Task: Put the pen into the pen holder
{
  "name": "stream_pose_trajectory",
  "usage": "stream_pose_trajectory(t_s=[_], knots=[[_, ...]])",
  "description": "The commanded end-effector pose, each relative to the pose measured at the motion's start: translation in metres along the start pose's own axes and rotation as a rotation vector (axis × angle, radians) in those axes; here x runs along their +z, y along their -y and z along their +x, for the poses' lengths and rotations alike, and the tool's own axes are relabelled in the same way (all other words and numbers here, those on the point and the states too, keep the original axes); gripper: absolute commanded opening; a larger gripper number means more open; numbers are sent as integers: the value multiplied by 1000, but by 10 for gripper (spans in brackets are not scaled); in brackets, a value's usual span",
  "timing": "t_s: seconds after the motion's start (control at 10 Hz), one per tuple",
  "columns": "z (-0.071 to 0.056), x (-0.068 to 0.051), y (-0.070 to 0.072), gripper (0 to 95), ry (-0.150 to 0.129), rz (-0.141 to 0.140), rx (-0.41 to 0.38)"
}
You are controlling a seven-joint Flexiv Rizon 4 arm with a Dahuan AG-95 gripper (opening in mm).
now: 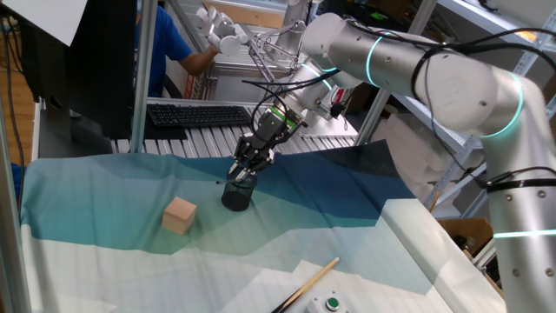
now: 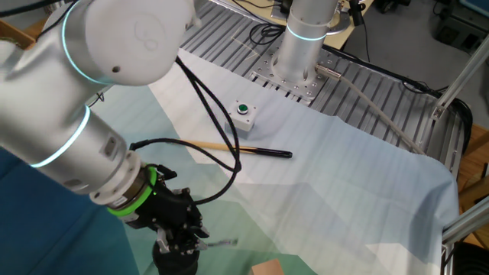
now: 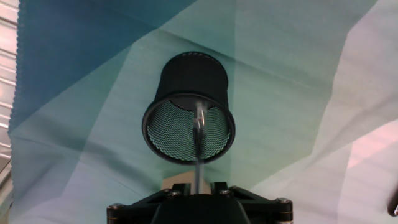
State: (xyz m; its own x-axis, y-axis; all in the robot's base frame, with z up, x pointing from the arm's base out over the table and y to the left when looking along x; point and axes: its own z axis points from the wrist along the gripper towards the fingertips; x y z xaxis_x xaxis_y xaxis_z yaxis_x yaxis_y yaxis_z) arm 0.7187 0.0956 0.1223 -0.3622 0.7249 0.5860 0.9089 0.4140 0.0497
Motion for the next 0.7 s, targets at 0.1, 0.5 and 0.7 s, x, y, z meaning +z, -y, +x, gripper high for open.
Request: stream_pose_trajectory(t_s=[0.1, 0.5, 0.7], knots=[[0, 0, -1, 380, 2, -1, 5], [4, -5, 2, 380, 2, 40, -15], [12, -19, 9, 380, 46, 67, -82]])
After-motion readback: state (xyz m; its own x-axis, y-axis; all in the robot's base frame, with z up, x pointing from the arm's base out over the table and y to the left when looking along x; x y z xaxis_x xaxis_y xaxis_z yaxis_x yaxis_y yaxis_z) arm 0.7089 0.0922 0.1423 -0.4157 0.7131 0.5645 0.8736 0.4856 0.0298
